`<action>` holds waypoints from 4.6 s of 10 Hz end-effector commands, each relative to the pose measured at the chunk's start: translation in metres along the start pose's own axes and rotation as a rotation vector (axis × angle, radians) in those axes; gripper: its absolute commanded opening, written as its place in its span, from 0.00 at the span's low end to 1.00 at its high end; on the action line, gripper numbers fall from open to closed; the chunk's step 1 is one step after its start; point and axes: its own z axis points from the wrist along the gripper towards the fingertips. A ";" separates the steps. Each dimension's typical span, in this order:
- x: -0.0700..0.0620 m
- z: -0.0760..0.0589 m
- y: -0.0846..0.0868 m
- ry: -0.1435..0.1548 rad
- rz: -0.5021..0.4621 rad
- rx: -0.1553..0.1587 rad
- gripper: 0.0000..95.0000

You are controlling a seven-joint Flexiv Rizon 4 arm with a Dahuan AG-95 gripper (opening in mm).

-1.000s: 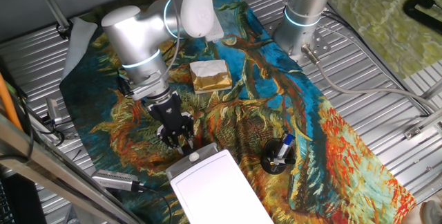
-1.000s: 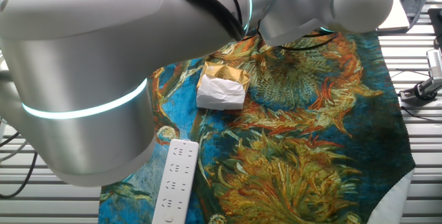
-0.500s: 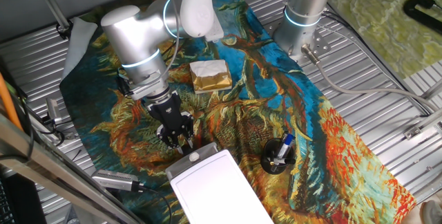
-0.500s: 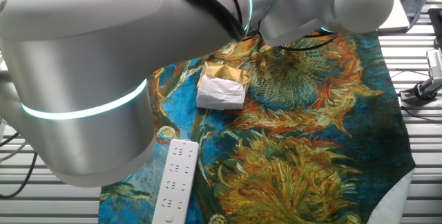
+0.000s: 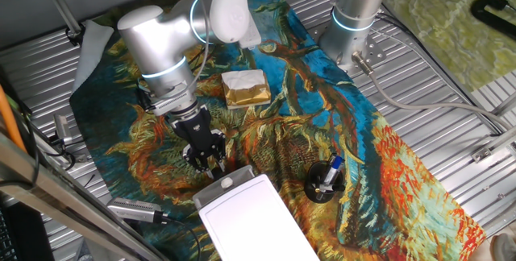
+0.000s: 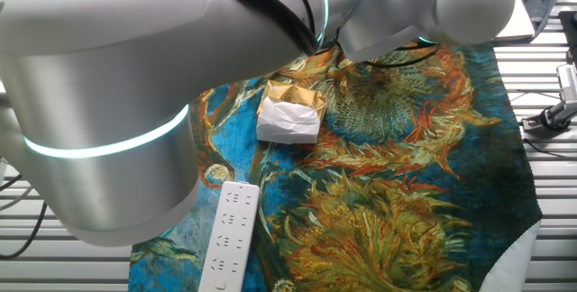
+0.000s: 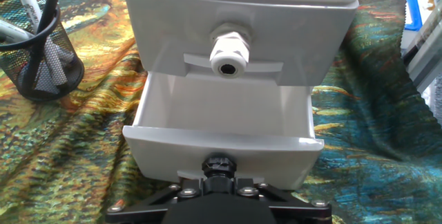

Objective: Grasp the handle and open the drawer

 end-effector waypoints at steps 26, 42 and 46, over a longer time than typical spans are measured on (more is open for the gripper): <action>0.001 0.001 -0.001 0.024 0.006 0.001 0.00; 0.001 0.001 -0.001 0.027 0.007 0.000 0.00; 0.001 0.001 -0.001 0.022 0.008 0.001 0.00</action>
